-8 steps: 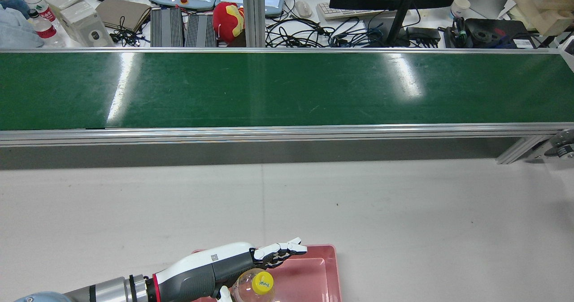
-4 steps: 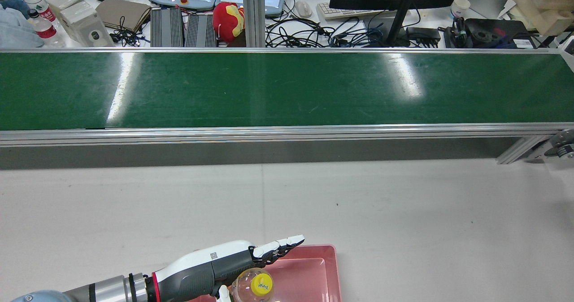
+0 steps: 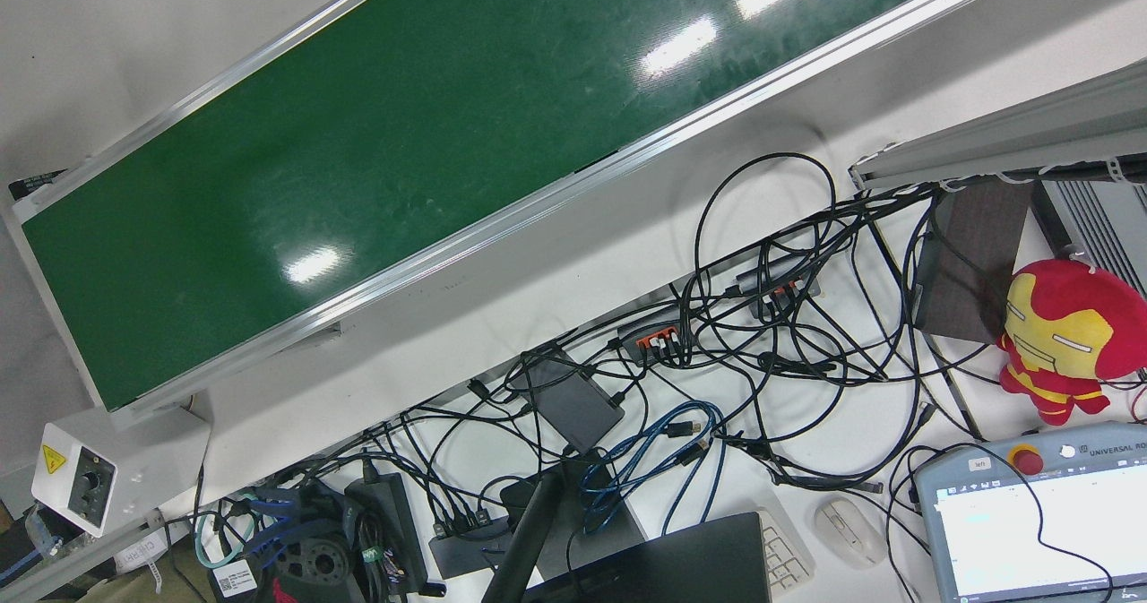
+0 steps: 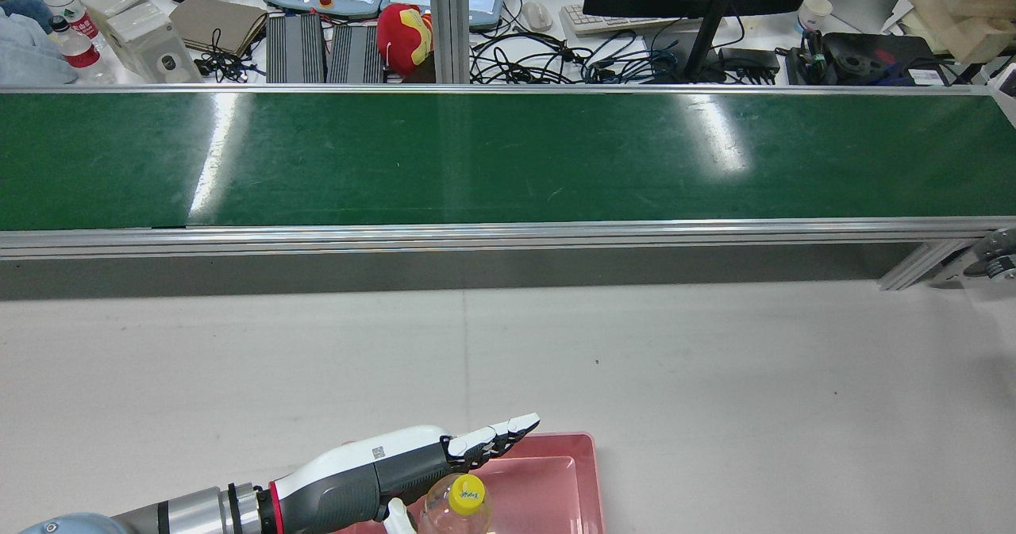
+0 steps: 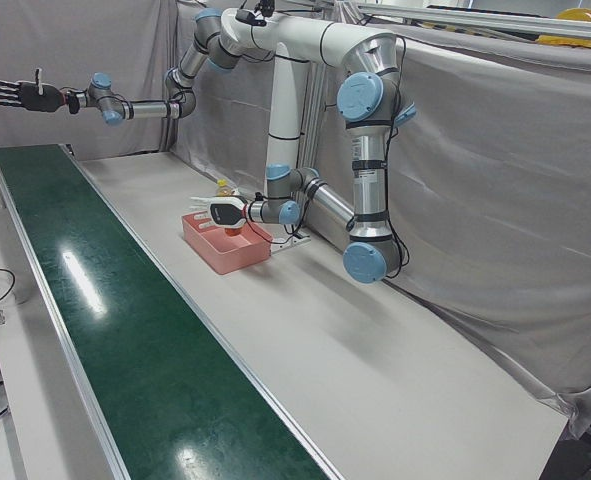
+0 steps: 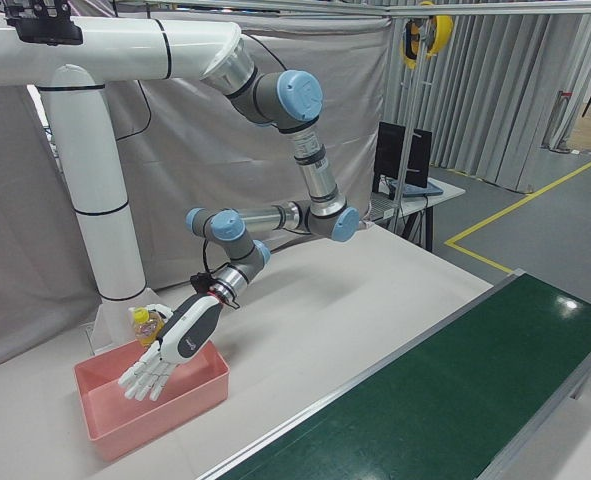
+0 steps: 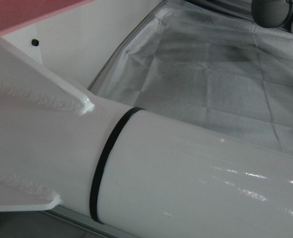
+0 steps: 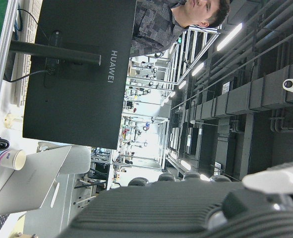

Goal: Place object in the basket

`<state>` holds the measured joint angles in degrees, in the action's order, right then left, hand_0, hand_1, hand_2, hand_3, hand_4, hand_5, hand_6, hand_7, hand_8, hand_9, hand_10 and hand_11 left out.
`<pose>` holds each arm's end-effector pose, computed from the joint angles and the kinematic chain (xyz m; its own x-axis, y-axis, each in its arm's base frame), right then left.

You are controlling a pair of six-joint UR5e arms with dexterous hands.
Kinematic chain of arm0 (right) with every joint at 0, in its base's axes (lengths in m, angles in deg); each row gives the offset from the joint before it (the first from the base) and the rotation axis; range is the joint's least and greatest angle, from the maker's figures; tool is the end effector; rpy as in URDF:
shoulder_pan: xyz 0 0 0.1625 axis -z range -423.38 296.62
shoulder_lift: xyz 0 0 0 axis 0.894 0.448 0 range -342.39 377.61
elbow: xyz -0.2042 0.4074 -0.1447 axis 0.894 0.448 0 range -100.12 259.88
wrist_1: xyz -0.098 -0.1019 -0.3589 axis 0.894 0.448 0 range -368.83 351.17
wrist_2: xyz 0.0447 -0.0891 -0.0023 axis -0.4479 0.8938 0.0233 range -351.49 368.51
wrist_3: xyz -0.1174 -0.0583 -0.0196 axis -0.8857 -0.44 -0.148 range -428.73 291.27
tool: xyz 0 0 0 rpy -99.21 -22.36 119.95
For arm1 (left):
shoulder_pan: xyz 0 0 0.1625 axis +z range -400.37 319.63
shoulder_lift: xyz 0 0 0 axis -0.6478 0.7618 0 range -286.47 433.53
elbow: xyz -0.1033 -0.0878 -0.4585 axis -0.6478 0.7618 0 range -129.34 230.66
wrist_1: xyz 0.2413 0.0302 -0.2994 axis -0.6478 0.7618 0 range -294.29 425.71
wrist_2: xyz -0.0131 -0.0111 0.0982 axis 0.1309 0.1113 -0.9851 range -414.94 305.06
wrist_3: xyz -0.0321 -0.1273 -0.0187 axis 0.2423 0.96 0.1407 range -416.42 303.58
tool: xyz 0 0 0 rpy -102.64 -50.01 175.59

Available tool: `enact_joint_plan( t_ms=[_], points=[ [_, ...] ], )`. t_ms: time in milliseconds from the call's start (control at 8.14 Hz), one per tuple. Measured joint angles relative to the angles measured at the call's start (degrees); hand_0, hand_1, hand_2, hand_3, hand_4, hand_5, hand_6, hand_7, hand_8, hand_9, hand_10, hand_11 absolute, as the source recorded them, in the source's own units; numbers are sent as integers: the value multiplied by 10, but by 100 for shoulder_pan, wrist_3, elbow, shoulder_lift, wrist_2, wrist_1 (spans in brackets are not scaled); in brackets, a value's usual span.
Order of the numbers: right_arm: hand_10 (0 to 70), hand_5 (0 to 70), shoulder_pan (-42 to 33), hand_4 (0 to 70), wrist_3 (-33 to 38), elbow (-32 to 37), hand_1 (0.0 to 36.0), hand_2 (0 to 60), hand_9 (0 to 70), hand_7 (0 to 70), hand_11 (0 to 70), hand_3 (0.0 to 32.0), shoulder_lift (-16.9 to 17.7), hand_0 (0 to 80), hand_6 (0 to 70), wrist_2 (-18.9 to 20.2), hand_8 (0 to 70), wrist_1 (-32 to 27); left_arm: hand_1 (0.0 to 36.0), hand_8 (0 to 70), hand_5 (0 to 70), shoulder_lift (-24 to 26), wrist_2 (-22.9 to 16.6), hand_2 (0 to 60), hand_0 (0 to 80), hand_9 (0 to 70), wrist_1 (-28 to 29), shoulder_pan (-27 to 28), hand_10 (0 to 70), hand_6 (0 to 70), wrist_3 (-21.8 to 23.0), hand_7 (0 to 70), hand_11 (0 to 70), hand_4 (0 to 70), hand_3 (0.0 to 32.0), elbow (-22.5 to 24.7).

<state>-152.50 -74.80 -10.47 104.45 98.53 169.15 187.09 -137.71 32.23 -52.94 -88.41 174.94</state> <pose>0.1250 -0.5313 0.7042 -0.9944 0.0054 0.1053 -0.1043 0.0975 -0.9897 0.4990 -0.2648 0.3308 -0.4913 -0.7526 -0.4385 -0.1678 0.5758 -0.8002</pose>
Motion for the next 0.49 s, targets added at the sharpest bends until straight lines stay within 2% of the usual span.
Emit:
enact_joint_plan(
  t_ms=[123,491],
  points=[
    [0,0,0,0,0,0,0,0,0,0,0,0,0,0,0,-1,0,0,0,19,41,0,-2,0,429,19,-4,0,0,0,0,0,0,0,106,0],
    [0,0,0,0,0,0,0,0,0,0,0,0,0,0,0,2,0,0,0,23,48,2,-3,0,471,23,-17,-34,0,0,7,0,0,0,110,6]
  ],
)
